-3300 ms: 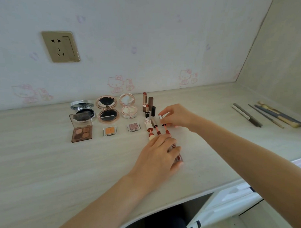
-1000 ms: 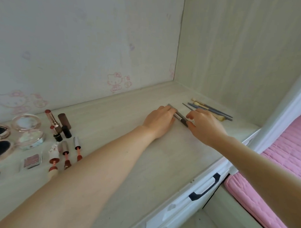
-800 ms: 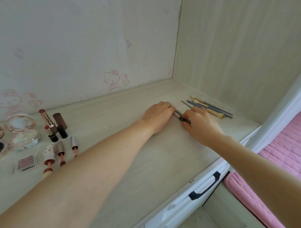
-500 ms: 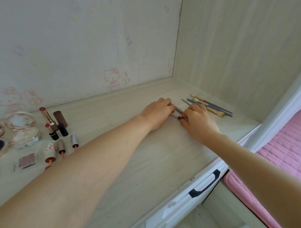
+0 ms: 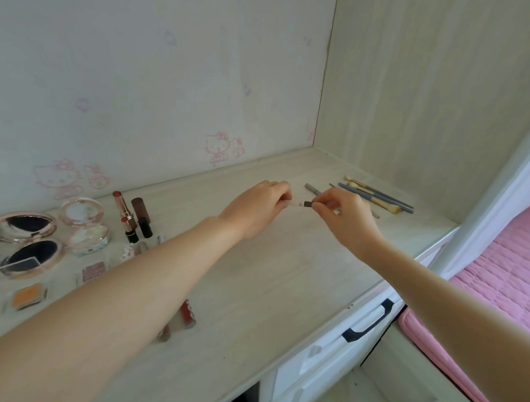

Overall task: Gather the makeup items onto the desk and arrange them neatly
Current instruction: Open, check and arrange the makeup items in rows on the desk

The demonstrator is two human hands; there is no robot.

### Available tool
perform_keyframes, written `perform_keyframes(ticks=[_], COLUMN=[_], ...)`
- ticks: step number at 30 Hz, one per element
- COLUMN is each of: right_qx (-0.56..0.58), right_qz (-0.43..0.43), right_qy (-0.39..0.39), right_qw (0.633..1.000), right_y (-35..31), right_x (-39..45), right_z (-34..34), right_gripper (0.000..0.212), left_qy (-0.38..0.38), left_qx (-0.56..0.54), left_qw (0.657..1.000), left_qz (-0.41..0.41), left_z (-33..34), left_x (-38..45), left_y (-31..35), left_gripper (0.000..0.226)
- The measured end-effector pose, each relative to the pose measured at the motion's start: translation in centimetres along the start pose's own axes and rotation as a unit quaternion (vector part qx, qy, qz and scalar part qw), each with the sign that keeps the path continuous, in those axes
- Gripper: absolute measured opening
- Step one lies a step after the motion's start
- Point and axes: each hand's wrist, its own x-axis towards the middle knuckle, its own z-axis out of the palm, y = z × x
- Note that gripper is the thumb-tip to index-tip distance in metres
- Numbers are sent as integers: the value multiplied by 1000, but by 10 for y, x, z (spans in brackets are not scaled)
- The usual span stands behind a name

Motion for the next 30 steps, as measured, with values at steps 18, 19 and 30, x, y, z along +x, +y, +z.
perform_keyframes(ticks=[18,19,30], right_qx=[273,280,308], right_qz=[14,13,-25], right_qy=[-81,-85,-111], right_qw=[959,956,944], right_y=[-138,-142,-170], right_x=[-86,-91,-144], right_z=[40,46,96], right_gripper=[37,39,43], left_qy=[211,212,212], left_qx=[81,95,102], left_qw=[974,973,972], left_qz=[-3,-2,-9], left_z=[-80,-82,-83], left_x=[-171,-179,-254], left_y=[7,5,-16], left_gripper=[24,21,22])
